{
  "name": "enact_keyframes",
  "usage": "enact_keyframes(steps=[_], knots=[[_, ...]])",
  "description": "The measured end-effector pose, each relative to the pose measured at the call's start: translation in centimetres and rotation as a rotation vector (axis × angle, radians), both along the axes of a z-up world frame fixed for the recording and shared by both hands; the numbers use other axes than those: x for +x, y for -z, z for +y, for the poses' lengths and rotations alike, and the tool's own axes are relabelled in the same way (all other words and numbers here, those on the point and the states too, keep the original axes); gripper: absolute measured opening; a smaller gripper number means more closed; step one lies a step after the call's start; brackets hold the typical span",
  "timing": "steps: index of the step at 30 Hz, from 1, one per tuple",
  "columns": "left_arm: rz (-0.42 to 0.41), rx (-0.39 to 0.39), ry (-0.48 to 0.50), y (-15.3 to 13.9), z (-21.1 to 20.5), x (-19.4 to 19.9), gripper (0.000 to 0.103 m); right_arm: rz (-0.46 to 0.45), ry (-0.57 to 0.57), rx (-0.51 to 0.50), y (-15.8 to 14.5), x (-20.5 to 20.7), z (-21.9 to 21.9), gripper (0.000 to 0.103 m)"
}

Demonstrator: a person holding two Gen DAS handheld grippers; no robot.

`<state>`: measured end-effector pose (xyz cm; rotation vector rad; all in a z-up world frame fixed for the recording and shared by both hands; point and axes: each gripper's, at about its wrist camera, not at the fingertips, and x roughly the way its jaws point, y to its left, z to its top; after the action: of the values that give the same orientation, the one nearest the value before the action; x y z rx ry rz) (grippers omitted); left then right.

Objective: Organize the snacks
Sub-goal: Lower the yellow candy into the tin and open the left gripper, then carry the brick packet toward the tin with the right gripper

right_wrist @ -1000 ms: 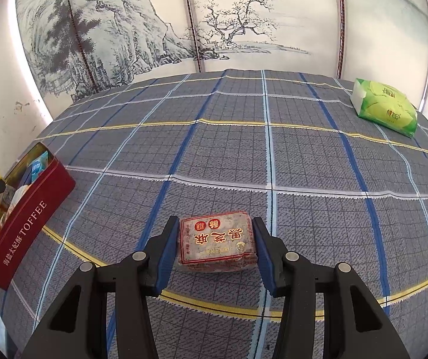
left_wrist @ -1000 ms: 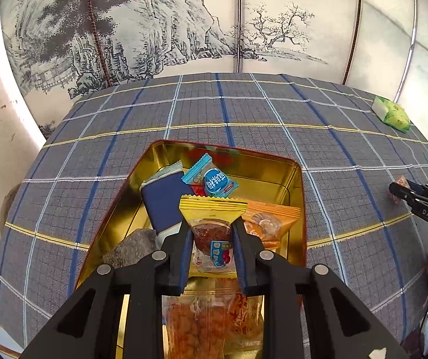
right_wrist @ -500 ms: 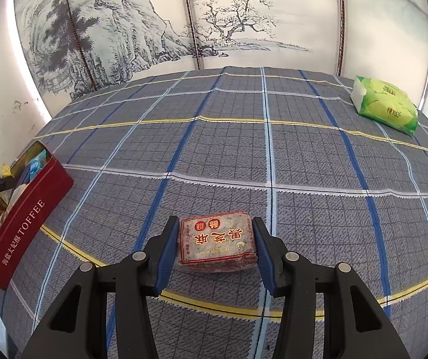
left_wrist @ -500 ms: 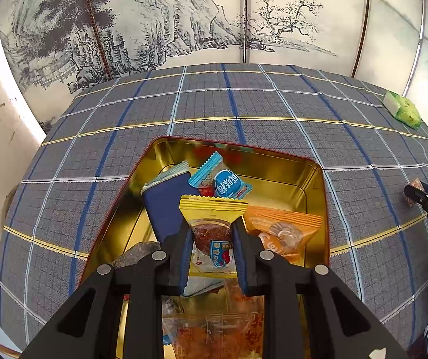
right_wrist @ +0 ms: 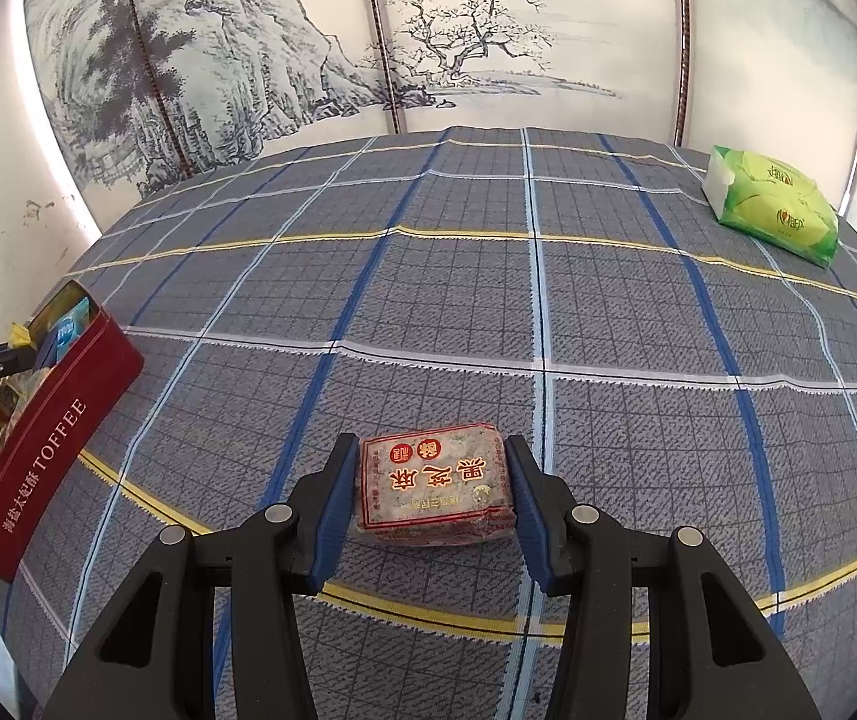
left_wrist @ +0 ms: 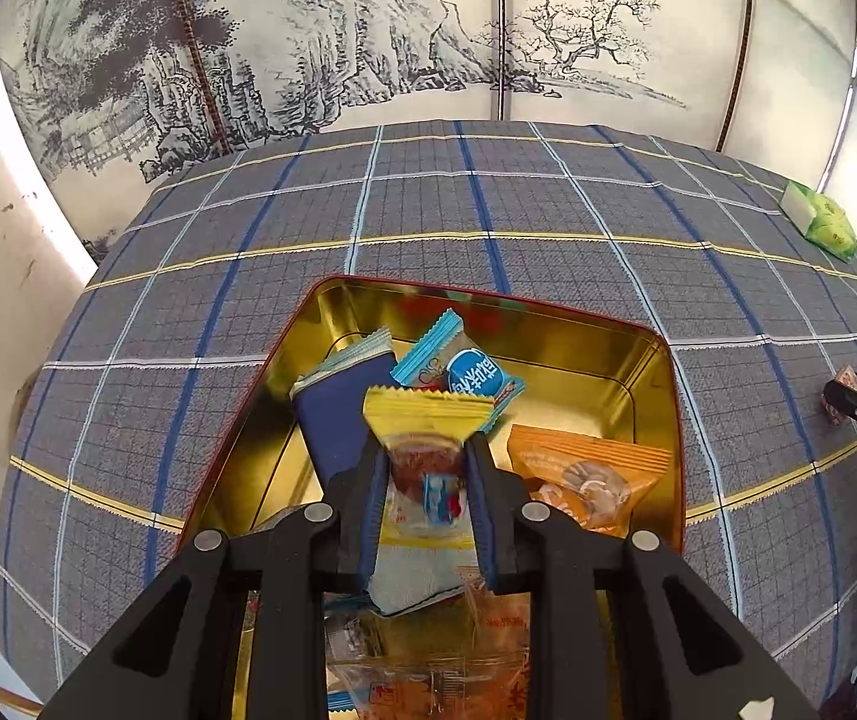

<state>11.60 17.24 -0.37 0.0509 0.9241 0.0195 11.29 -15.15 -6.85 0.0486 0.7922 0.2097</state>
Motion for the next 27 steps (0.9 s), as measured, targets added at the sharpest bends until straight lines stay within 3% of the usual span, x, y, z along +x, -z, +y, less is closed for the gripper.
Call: enact_keyframes(steps=[6,13,15,18,23,27], knots=[[-0.009,0.003,-0.018,-0.2,0.1,-0.2,0.029,0.000,0.000,-0.001,-0.1,0.1,0.1,0.049],[-0.050,0.042,-0.031,-1.1,-0.4,-1.8,0.054,0.003,0.000,0.001,0.0,0.2,0.0,0.049],[-0.058,0.045,-0.033,-1.3,-0.6,-2.5,0.056,0.004,0.000,0.002,0.0,0.1,-0.1,0.049],[-0.068,0.050,-0.035,-1.8,-1.1,-3.9,0.059,0.003,0.001,0.001,0.0,0.2,-0.1,0.049],[-0.145,0.037,-0.091,-3.0,-0.7,-8.1,0.080,0.000,0.004,0.000,0.1,0.3,-0.3,0.049],[-0.180,0.004,-0.137,-3.5,0.5,-10.8,0.082,-0.006,-0.003,-0.014,0.1,0.2,-0.2,0.049]])
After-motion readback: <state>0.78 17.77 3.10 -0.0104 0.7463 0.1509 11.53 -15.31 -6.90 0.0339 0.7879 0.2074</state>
